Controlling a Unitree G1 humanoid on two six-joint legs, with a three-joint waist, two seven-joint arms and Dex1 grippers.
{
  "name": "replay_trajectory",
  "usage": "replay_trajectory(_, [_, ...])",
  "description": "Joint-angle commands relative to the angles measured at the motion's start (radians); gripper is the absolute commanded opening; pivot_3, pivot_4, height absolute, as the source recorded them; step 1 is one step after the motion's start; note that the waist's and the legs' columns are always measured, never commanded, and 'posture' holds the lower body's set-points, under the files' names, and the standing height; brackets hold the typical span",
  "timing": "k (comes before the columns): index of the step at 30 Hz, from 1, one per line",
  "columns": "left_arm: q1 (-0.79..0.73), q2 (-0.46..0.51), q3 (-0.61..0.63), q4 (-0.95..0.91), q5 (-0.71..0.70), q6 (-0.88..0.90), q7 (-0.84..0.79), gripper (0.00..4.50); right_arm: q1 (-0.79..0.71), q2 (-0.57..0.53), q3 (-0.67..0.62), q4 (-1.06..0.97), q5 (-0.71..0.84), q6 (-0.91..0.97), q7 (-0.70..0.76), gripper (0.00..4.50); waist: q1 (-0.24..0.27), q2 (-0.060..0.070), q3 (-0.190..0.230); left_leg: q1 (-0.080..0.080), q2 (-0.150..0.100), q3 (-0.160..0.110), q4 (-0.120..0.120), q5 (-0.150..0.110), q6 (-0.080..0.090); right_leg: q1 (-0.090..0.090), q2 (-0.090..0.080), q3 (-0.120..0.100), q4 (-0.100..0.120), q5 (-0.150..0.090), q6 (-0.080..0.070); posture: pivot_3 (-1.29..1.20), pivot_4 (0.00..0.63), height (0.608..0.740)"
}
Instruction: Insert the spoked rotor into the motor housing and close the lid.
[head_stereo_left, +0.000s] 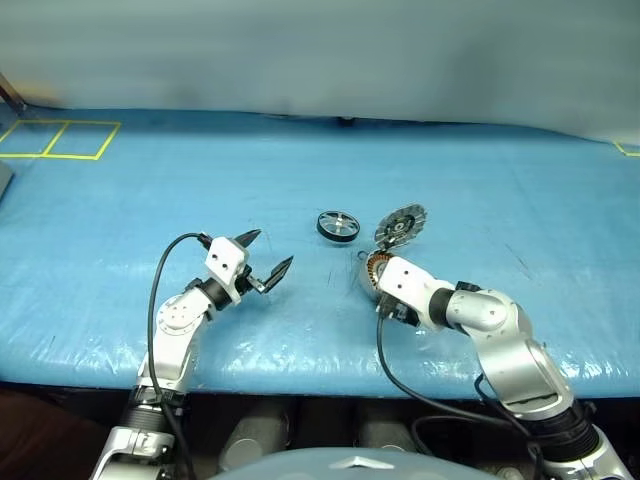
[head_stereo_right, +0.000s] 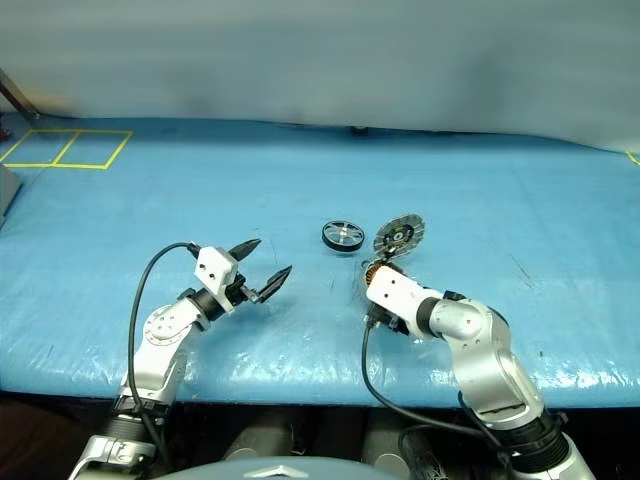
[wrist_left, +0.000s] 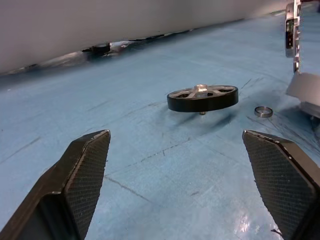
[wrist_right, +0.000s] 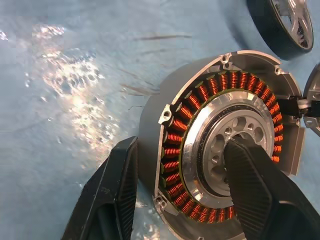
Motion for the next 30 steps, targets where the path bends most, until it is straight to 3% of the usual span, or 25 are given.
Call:
replay_trajectory(1, [-0.012,-0.004,-0.016,0.014,0.004,-0.012,-0.017,4.5,-0.021,0.035,0.018,-0.149,-0.007,0.109,-0.061,2.2,0.0,0.0,0.0,0.0,0.0,0.0,0.0,0.0,0.0,0.0,0.0,0.0,0.0,0.0,0.0,0.0,0.15,0.74])
replay_trajectory(11, [-0.047,-0.027,-0.053,0.041,0.017,-0.019,-0.03,4.5,-0.09,0.201,0.107,-0.191,0.067,0.32,-0.203,2.2,-0.001,-0.001,0.001,-0.001,0.0,-0.001,-0.001,0.0,0.0,-0.001,0.0,-0.001,0.0,0.0,0.0,0.0,0.15,0.74])
replay_trajectory(30, [-0.03,0.038,-0.059,-0.051,0.076,-0.012,-0.029,4.5,-0.164,0.369,0.128,-0.031,0.217,0.342,-0.412,2.2,-0.014,0.0,0.001,0.0,0.0,0.0,-0.002,0.001,-0.001,-0.002,0.001,-0.001,0.0,0.0,0.0,0.0,0.15,0.74])
